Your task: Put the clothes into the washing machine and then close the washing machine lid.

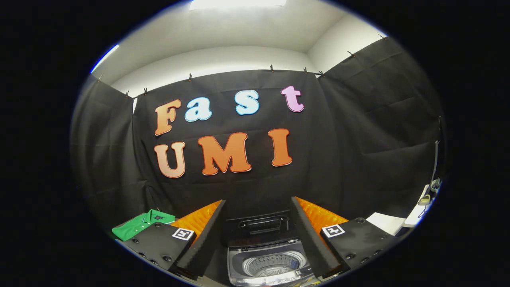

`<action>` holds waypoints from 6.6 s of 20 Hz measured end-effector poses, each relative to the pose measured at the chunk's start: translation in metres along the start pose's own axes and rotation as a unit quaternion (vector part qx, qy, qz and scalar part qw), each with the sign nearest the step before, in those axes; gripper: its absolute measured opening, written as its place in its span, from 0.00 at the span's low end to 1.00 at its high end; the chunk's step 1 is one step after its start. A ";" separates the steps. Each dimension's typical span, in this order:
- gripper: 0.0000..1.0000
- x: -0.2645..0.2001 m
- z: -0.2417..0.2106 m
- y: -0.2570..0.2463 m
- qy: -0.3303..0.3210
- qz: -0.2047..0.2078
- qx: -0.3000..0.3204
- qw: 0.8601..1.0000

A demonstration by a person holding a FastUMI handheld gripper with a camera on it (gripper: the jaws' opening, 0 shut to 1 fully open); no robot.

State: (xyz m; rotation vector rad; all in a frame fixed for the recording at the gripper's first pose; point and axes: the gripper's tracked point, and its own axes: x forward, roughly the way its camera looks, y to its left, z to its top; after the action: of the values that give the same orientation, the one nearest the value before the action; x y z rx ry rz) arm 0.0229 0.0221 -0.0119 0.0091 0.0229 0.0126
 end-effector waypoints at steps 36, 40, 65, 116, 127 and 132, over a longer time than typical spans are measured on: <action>0.99 0.043 -0.231 0.419 0.299 0.305 -0.049 0.903; 0.99 0.055 -0.248 0.423 0.300 0.293 -0.070 0.905; 0.55 0.052 -0.277 0.419 0.291 0.363 -0.133 0.875; 0.08 0.166 -0.040 0.006 0.000 0.255 -0.019 0.967; 0.08 0.201 -0.100 -0.051 0.043 0.227 -0.028 0.972; 0.08 0.194 -0.210 -0.058 0.127 0.226 -0.052 0.964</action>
State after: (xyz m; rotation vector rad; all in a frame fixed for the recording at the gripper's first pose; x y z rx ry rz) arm 0.2126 -0.0312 -0.2264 -0.0922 0.2772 0.4728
